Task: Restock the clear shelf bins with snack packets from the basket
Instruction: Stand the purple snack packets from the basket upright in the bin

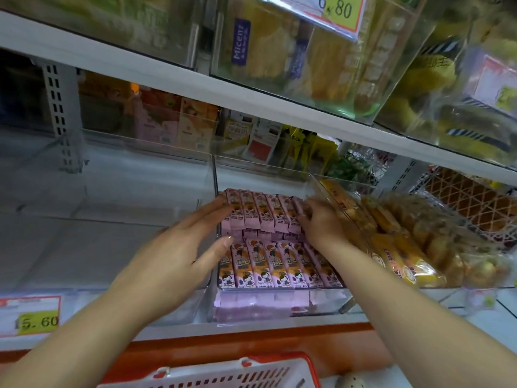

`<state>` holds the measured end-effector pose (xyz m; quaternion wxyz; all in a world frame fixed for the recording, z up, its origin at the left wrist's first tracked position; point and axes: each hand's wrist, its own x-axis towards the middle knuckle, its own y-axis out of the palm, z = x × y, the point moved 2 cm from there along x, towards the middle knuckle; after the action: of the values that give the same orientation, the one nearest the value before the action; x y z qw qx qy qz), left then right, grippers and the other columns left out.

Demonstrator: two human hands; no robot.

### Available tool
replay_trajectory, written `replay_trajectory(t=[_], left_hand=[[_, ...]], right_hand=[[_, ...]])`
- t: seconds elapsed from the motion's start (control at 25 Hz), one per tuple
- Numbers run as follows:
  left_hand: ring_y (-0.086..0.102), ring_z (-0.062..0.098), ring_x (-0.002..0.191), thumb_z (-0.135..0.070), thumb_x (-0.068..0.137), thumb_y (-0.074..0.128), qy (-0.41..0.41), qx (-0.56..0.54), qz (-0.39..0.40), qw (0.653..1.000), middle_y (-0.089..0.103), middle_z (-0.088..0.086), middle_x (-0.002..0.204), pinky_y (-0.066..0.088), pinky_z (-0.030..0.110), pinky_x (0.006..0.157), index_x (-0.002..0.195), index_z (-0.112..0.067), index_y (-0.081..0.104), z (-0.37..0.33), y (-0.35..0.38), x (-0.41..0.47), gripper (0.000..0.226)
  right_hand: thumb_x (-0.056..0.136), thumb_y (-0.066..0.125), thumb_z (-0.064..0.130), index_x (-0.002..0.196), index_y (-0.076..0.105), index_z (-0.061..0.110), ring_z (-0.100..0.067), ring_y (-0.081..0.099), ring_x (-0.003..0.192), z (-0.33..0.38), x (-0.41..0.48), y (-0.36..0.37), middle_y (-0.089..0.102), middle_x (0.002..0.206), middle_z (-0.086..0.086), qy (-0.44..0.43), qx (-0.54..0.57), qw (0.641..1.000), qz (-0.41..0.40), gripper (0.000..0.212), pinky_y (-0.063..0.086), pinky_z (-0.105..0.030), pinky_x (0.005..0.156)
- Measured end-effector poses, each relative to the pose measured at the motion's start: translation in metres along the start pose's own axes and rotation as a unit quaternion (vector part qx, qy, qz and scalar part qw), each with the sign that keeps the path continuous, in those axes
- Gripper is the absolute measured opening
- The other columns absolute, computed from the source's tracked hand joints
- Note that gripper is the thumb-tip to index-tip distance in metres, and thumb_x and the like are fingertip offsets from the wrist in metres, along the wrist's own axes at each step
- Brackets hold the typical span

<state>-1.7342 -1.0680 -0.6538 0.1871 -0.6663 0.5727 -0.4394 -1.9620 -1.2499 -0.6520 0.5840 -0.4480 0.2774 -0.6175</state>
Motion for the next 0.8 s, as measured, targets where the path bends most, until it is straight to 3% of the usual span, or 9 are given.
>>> replay_trajectory(t=[0.2,0.4,0.48,0.64,0.72,0.8], left_hand=[[0.021,-0.005,0.139,-0.076,0.080,0.008,-0.008,0.008,-0.003,1.000,-0.006,-0.043,0.143,0.030,0.029,0.112,0.145,-0.055,0.007,0.002,0.000,-0.001,0.068],[0.026,0.000,0.140,-0.068,0.092,0.023,-0.010,0.017,0.004,1.000,-0.001,-0.040,0.142,0.033,0.031,0.110,0.145,-0.053,0.015,0.000,0.001,0.001,0.056],[0.030,0.003,0.139,-0.062,0.095,0.029,-0.004,0.020,-0.015,1.000,0.009,-0.035,0.145,0.034,0.033,0.109,0.146,-0.048,0.024,-0.001,0.000,0.003,0.053],[0.048,0.017,0.128,-0.044,0.091,0.046,0.046,0.050,-0.136,0.988,0.052,-0.005,0.140,0.036,0.033,0.104,0.132,-0.026,0.055,-0.014,-0.008,-0.016,0.046],[0.050,0.017,0.124,-0.035,0.088,0.052,0.077,0.060,-0.183,0.978,0.057,-0.001,0.133,0.038,0.035,0.105,0.124,-0.019,0.061,-0.025,-0.001,-0.045,0.041],[0.051,0.016,0.120,-0.027,0.087,0.054,0.101,0.062,-0.158,0.980,0.060,-0.001,0.128,0.039,0.033,0.103,0.120,-0.016,0.063,-0.034,0.022,-0.082,0.037]], right_hand=[[0.095,0.056,0.013,0.145,0.039,0.020,-0.024,0.045,0.131,-0.004,-0.008,-0.002,0.045,0.145,-0.005,0.009,0.038,0.999,0.006,0.053,0.039,-0.035,0.108],[0.096,0.053,0.012,0.151,0.023,0.031,-0.024,0.051,0.125,-0.005,-0.011,-0.005,0.041,0.150,0.001,0.030,0.044,0.998,0.046,0.065,0.050,-0.042,0.097],[0.097,0.052,0.011,0.150,0.026,0.029,-0.019,0.059,0.110,0.002,-0.029,-0.016,0.048,0.145,0.002,0.016,0.115,0.993,0.008,0.062,0.053,-0.034,0.085],[0.094,0.053,0.009,0.128,0.050,0.029,-0.008,0.060,0.102,0.016,-0.125,-0.041,0.063,0.113,0.007,-0.055,0.316,0.937,-0.137,0.039,0.049,-0.024,0.089],[0.093,0.054,0.006,0.113,0.056,0.031,-0.006,0.060,0.091,0.007,-0.180,-0.030,0.064,0.098,0.006,-0.081,0.344,0.928,-0.118,0.032,0.048,-0.017,0.081],[0.091,0.056,0.006,0.102,0.060,0.030,-0.010,0.062,0.085,-0.018,-0.219,0.001,0.065,0.091,0.009,-0.051,0.304,0.951,-0.025,0.027,0.049,-0.020,0.077]])
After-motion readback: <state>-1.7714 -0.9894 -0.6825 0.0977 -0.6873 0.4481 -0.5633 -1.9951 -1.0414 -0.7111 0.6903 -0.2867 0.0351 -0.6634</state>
